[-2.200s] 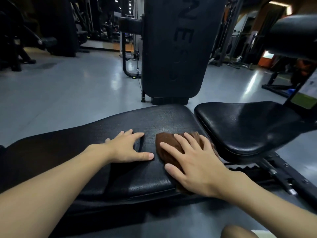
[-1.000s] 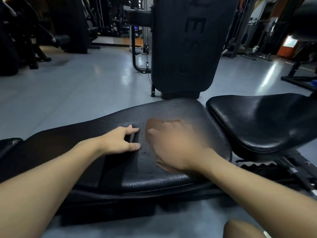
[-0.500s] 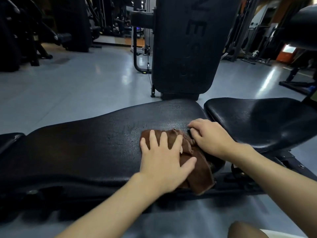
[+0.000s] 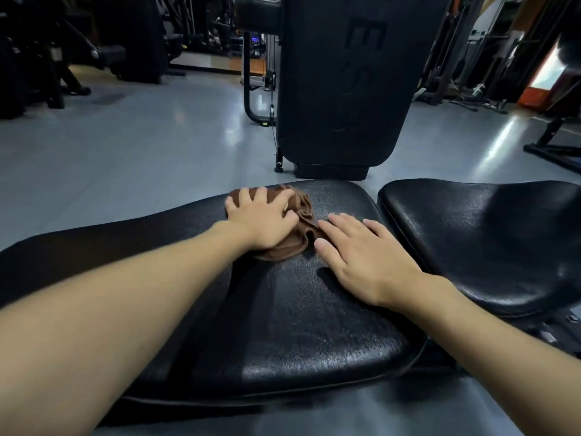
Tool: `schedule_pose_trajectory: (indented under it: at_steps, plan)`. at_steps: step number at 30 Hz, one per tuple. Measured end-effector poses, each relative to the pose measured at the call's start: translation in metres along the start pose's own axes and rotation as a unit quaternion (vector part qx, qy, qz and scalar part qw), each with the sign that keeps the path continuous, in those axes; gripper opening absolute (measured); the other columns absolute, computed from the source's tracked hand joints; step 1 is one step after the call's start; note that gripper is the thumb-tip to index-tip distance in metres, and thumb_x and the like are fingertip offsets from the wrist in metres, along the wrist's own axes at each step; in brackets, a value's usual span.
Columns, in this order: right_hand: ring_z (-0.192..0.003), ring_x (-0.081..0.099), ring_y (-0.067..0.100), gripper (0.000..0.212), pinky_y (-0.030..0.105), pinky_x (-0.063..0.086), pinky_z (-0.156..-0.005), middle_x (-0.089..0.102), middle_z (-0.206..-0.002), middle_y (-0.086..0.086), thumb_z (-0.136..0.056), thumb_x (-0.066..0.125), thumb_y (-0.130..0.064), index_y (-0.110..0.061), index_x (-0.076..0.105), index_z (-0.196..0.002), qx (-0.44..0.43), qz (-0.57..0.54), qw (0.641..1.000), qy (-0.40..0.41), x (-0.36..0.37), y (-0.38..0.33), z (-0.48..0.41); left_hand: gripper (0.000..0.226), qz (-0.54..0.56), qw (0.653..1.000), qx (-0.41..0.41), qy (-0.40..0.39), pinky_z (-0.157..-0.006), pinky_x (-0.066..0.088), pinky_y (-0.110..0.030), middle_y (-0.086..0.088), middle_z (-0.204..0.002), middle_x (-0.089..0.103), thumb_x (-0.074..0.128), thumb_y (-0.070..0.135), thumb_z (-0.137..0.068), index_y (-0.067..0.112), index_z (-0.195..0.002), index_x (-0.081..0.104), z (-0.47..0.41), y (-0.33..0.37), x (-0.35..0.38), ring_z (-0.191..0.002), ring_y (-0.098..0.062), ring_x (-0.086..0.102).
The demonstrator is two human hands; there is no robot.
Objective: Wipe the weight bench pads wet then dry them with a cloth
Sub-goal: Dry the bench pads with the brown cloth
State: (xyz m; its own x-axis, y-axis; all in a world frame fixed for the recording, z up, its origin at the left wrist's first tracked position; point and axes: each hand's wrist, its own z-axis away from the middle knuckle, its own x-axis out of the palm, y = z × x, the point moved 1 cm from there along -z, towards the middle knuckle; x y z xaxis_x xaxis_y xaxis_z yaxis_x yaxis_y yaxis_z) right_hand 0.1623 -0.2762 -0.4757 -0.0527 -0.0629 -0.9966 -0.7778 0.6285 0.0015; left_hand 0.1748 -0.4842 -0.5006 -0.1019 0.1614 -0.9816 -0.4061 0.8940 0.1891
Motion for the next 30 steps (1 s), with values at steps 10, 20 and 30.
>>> schedule_pose_trajectory:
  at_steps: [10,20,30]
  plan:
    - [-0.151,-0.001,0.005,0.065,0.034,0.0,-0.122,0.007,-0.166,-0.008,-0.102,0.008,-0.053,-0.021,0.008,-0.159,0.02,0.007,0.999,-0.037,0.002,0.001,-0.003,0.052,0.0,1.0,0.02,0.009,-0.114,0.017,-0.057,-0.009,-0.154,0.031,0.025,0.046,-0.095,0.041,-0.147,0.027,0.01,-0.004,-0.004,-0.141,-0.037,0.023]
    - [-0.152,0.004,0.01,0.057,0.039,0.002,-0.122,0.013,-0.165,-0.006,-0.105,0.014,-0.048,-0.025,0.023,-0.156,0.026,0.012,0.999,-0.044,-0.005,-0.007,0.002,0.069,-0.04,0.992,0.114,0.034,-0.118,0.015,-0.048,0.003,-0.154,0.033,0.004,0.049,-0.083,0.044,-0.148,0.024,0.178,-0.014,-0.001,-0.145,-0.027,0.019]
    - [-0.151,0.006,0.01,0.053,0.05,0.0,-0.121,0.019,-0.164,-0.008,-0.105,0.016,-0.047,-0.03,0.029,-0.153,-0.048,-0.033,0.997,-0.052,-0.004,-0.054,-0.009,0.067,-0.005,0.997,0.064,0.041,-0.113,0.008,-0.066,0.007,-0.164,0.008,0.012,0.075,-0.084,0.054,-0.148,0.007,0.217,-0.009,0.012,-0.15,-0.026,-0.012]
